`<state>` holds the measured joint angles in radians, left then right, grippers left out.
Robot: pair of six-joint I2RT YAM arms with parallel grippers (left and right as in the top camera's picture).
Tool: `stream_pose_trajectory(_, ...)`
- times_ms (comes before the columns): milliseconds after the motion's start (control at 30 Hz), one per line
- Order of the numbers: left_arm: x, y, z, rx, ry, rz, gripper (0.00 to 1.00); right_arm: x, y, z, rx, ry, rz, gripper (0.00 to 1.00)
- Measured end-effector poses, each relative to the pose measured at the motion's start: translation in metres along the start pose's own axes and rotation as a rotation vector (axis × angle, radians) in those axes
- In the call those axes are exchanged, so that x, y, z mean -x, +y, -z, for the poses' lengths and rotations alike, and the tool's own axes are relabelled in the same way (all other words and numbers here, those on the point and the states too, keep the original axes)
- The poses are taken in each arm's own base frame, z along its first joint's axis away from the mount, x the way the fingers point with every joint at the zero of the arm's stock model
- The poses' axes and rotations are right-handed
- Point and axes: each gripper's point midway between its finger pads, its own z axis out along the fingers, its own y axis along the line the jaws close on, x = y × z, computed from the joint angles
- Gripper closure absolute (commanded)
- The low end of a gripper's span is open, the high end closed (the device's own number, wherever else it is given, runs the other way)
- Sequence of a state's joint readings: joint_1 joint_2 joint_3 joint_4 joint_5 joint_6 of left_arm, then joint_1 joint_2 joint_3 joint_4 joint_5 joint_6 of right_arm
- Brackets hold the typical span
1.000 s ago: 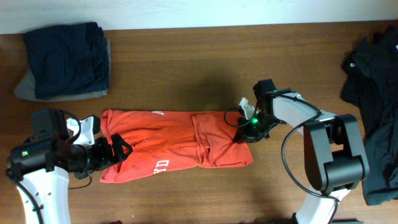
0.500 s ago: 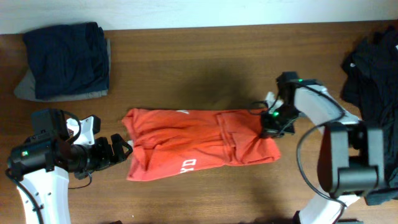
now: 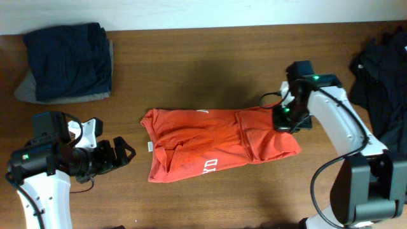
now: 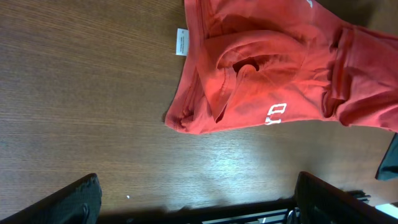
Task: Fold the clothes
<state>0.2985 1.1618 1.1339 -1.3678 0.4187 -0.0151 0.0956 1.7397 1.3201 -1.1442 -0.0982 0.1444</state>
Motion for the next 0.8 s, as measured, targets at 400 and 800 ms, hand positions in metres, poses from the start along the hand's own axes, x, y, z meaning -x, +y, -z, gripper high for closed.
stream_pose_trajectory(400,-0.001,0.0,0.0,0.0,0.003,0.002,0.01,-0.007,0.053,-0.012,-0.085,-0.021,0.141,0.92)
stream_pose_trajectory(800,-0.002,0.0,0.0,0.0,0.007,0.003,0.01,-0.015,0.082,-0.036,-0.113,0.007,0.211,0.92)
